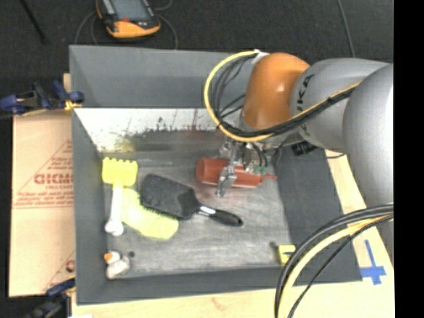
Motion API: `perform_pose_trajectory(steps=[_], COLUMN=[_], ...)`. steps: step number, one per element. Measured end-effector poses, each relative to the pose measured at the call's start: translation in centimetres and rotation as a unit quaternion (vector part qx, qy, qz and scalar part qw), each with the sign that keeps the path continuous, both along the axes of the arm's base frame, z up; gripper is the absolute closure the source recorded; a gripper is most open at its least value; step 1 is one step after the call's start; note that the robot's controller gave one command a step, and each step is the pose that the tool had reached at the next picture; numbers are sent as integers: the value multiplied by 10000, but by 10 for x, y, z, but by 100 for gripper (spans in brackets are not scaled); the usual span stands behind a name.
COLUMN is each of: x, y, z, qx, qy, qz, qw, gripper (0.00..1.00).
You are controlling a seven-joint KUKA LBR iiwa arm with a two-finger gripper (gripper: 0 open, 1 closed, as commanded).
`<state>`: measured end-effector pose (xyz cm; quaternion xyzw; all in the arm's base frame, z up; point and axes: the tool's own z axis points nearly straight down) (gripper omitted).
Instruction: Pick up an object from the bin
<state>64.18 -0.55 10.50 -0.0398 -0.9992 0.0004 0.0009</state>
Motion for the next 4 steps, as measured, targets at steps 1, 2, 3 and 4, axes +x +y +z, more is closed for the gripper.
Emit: perform_pose_trajectory(steps=[1, 2, 3, 4], x=[0, 2, 1, 1], y=[0, 0, 0, 0], z=[21, 35, 46, 65], qx=[2, 1, 1, 2], qy=[-3, -43, -21, -12], qz=[0, 2, 3, 4], qw=[10000, 10000, 10000, 10000], gripper=[100, 100, 100, 100])
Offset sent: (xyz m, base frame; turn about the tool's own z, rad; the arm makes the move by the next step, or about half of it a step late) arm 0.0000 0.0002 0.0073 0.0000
